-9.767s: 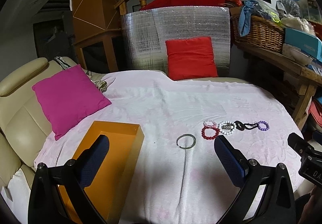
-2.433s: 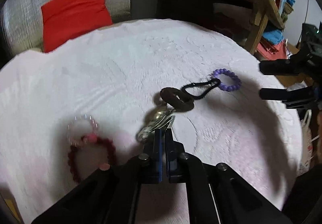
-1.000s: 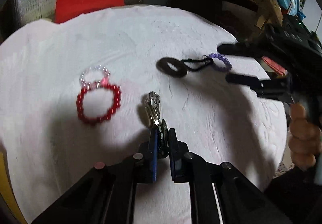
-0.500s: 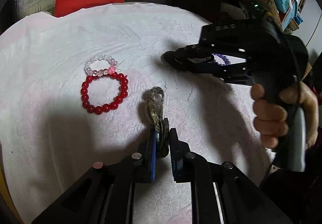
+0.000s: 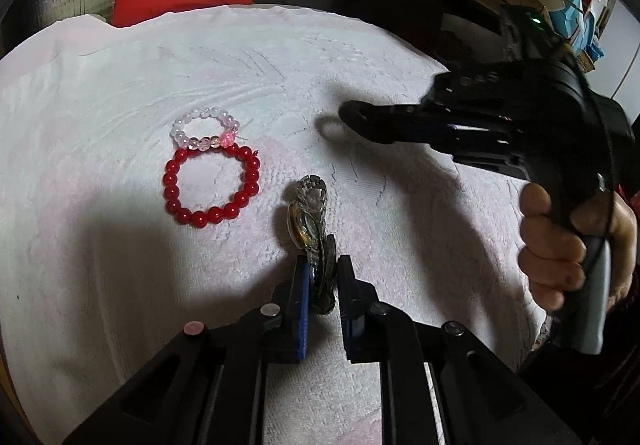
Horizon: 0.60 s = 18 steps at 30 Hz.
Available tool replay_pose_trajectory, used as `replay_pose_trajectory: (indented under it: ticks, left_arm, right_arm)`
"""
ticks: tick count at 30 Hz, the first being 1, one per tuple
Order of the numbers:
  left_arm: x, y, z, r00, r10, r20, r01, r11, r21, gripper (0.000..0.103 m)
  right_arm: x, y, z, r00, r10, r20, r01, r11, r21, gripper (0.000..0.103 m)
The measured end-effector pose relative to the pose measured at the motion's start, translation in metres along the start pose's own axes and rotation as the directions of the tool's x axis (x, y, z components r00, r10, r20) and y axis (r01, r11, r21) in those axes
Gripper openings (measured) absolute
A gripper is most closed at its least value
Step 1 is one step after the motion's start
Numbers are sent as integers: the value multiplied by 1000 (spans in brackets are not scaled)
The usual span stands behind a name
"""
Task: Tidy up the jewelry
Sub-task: 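Grasp the black ring with the right tool while the left tool holds the watch, then lift the watch with the left tool while the right tool carries the black ring toward the box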
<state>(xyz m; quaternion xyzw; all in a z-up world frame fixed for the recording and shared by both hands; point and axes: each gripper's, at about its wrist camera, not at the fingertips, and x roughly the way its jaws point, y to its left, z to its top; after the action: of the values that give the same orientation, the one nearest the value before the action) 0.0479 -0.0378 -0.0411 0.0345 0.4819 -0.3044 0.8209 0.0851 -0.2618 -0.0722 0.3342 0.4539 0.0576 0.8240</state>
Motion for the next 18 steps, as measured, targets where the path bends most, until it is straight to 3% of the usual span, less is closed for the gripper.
replay_pose_trajectory:
  ticks: [3, 10, 18]
  left_arm:
    - [-2, -7, 0, 1000, 21, 7, -22, 1000, 12, 12]
    - [-7, -19, -6, 993, 111, 26, -112, 994, 18, 11]
    - [-26, -34, -15, 981, 175, 78, -178, 984, 31, 11]
  right_arm:
    - [-8, -1, -7, 1000, 20, -23, -21, 1000, -9, 13]
    - [-16, -6, -25, 998, -16, -68, 13, 999, -51, 13]
    - [-28, 0, -37, 998, -4, -64, -1, 996, -86, 13]
